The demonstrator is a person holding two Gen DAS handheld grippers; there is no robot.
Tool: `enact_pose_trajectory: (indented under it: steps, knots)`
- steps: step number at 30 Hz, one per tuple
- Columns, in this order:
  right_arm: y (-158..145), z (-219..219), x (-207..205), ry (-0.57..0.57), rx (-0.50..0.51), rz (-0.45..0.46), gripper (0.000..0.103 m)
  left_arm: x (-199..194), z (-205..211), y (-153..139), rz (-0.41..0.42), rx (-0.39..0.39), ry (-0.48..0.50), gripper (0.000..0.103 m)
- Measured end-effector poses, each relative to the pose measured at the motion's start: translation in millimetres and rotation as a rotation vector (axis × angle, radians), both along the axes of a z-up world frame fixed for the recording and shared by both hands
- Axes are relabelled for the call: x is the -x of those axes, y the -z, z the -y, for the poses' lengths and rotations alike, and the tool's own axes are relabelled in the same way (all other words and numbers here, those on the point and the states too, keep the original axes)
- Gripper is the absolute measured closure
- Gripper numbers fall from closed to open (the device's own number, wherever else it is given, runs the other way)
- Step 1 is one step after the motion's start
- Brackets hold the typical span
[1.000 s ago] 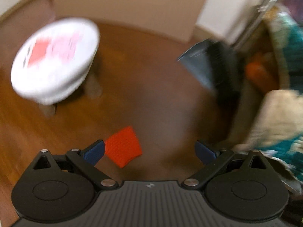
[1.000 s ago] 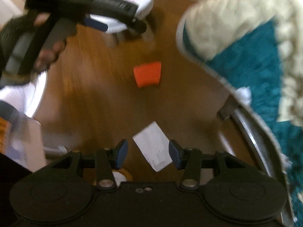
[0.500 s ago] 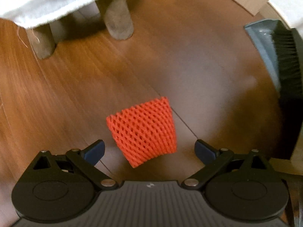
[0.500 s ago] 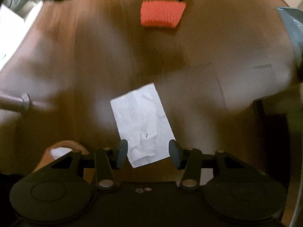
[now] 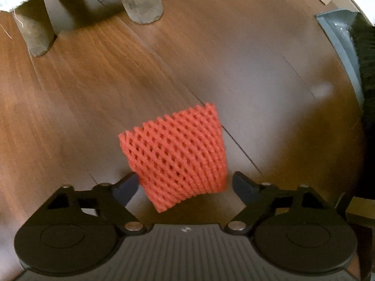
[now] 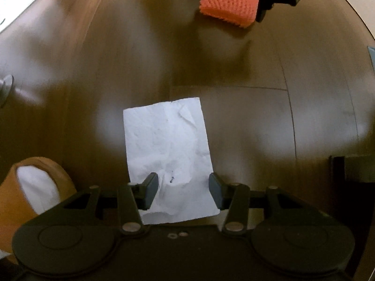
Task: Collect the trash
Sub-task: 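Grasp the orange foam net with the left tool while the right grasps a white tissue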
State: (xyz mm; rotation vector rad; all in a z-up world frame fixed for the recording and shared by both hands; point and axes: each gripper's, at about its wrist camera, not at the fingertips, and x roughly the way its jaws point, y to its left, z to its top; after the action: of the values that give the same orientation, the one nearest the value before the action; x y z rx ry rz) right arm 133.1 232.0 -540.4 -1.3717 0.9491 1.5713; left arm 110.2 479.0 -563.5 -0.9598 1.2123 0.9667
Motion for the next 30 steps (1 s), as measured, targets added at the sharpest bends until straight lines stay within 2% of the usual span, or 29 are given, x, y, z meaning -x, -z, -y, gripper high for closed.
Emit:
enact_pose_trajectory:
  steps: [4, 8, 10, 12, 13, 15, 16, 17, 18, 19, 25, 30]
  knots:
    - [2, 2, 2, -0.009, -0.026, 0.002, 0.053, 2, 1, 4, 0.002, 0.003, -0.011, 0.022]
    - [2, 6, 2, -0.031, -0.040, 0.010, 0.053, 0, 4, 4, 0.001, -0.013, 0.005, 0.027]
    - [1, 9, 1, -0.032, -0.038, 0.015, 0.055, 0, 6, 4, 0.004, -0.017, 0.005, 0.033]
    - [1, 5, 3, -0.017, -0.029, 0.022, 0.056, 0, 7, 3, 0.014, -0.021, 0.007, 0.046]
    - [0, 4, 3, -0.012, -0.024, 0.024, 0.057, -1, 8, 2, 0.020, -0.022, 0.015, 0.050]
    - [1, 0, 5, -0.006, -0.017, 0.028, 0.059, -3, 9, -1, 0.025, -0.030, 0.034, 0.065]
    - [1, 0, 5, -0.003, -0.014, 0.030, 0.060, -5, 10, -2, 0.030, -0.032, 0.043, 0.069]
    - [0, 0, 4, 0.001, -0.012, 0.031, 0.066, -5, 10, -3, 0.036, -0.032, 0.048, 0.071]
    - [2, -4, 3, 0.005, -0.011, 0.030, 0.086, -6, 11, -3, 0.036, -0.033, 0.050, 0.073]
    - [-1, -4, 2, 0.010, -0.012, 0.024, 0.102, -7, 12, -4, 0.035, -0.034, 0.052, 0.075]
    - [-4, -1, -15, 0.112, 0.027, 0.023, 0.101, -8, 17, -13, 0.058, -0.031, 0.051, 0.079]
    - [-33, 11, -39, 0.247, 0.006, 0.000, 0.101, -3, 32, -35, 0.080, -0.033, 0.085, 0.079]
